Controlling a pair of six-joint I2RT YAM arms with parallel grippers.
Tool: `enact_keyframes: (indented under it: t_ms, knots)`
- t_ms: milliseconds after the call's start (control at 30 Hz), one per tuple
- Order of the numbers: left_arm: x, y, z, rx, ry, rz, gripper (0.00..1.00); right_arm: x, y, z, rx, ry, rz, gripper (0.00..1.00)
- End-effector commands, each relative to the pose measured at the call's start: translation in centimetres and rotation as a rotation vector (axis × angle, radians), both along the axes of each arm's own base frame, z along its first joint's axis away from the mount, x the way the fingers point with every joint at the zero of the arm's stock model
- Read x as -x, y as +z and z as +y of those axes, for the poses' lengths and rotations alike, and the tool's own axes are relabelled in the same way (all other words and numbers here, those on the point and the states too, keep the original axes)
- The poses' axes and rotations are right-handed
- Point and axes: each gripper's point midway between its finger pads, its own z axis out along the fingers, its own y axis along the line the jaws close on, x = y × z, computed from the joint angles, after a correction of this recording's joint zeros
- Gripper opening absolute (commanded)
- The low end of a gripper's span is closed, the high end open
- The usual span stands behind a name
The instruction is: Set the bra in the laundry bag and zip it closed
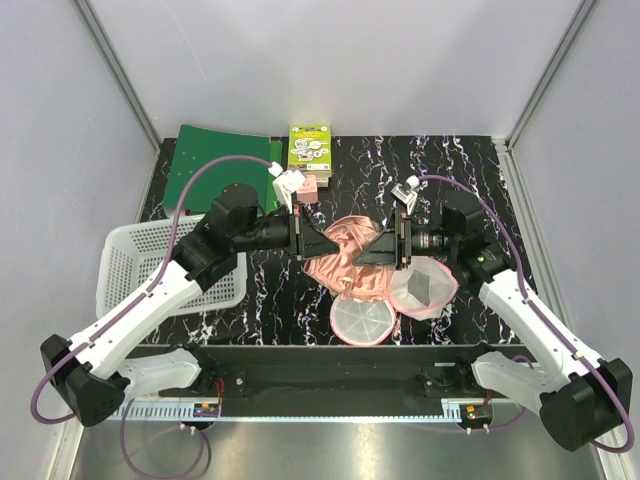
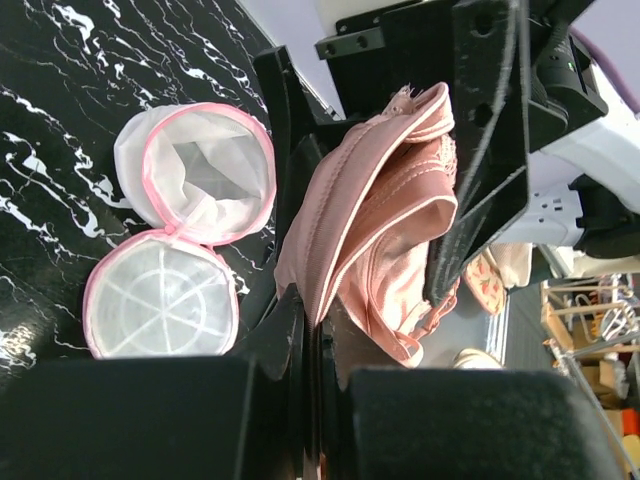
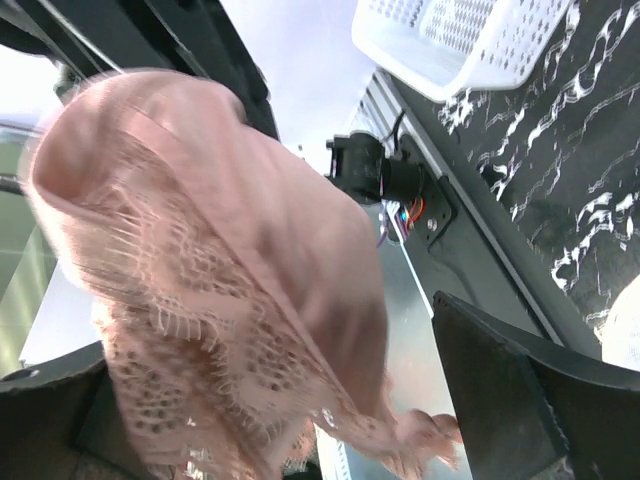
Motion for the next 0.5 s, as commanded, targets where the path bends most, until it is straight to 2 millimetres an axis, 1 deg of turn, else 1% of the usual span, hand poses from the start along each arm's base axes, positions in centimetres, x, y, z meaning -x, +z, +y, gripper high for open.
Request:
enact_keyframes:
  t_ms: [0, 33, 67, 133, 167, 200, 233, 267, 300, 333, 367, 400, 433, 467]
  knots:
    - [-0.9, 3.2, 0.0, 0.111, 0.062, -0.056, 0.0, -1.0, 2.2, 0.4, -0.071, -0.044, -0.095, 0.96]
    - [-1.0, 3.7, -0.1, 0.136, 0.077, -0.051, 0.0, -1.2, 2.5, 0.3, -0.078, -0.063, -0.106, 0.93]
    - [-1.0, 3.6, 0.0, 0.148, 0.083, -0.045, 0.0, -1.3, 2.6, 0.4, -0.082, -0.07, -0.101, 0.86]
    - [-1.3, 4.1, 0.2, 0.174, 0.121, -0.046, 0.0, -1.6, 2.9, 0.3, -0.086, -0.098, -0.106, 0.8]
    - [-1.4, 3.9, 0.4, 0.171, 0.133, -0.042, 0.0, -1.7, 2.8, 0.3, -0.085, -0.104, -0.104, 0.66]
    - [-1.9, 3.9, 0.6, 0.168, 0.164, -0.045, 0.0, -1.9, 2.7, 0.3, -0.082, -0.114, -0.101, 0.56]
    - [-1.9, 4.0, 0.8, 0.169, 0.177, -0.043, 0.0, -2.1, 2.5, 0.3, -0.08, -0.119, -0.087, 0.41]
    - [-2.0, 4.0, 0.7, 0.168, 0.18, -0.04, 0.0, -2.1, 2.4, 0.4, -0.078, -0.117, -0.076, 0.15]
    - [-2.2, 3.8, 0.7, 0.163, 0.187, -0.037, 0.0, -2.4, 2.0, 0.5, -0.07, -0.122, -0.06, 0.02]
    - [-2.3, 3.7, 0.6, 0.152, 0.187, -0.03, 0.04, -2.6, 1.8, 0.5, -0.065, -0.129, -0.045, 0.0]
    - [-2.4, 3.5, 0.6, 0.14, 0.185, -0.026, 0.17, -2.7, 1.6, 0.6, -0.06, -0.132, -0.042, 0.0]
    - [-2.6, 3.3, 0.7, 0.123, 0.196, -0.027, 0.32, -3.2, 1.0, 0.4, -0.035, -0.169, -0.015, 0.0]
    - [-2.7, 2.9, 1.1, 0.078, 0.209, -0.028, 0.56, -3.6, 0.0, 0.0, 0.012, -0.202, -0.017, 0.0]
    - [-2.8, 2.6, 1.4, 0.056, 0.226, -0.031, 0.63, -4.0, -0.1, -0.4, 0.047, -0.241, -0.024, 0.0]
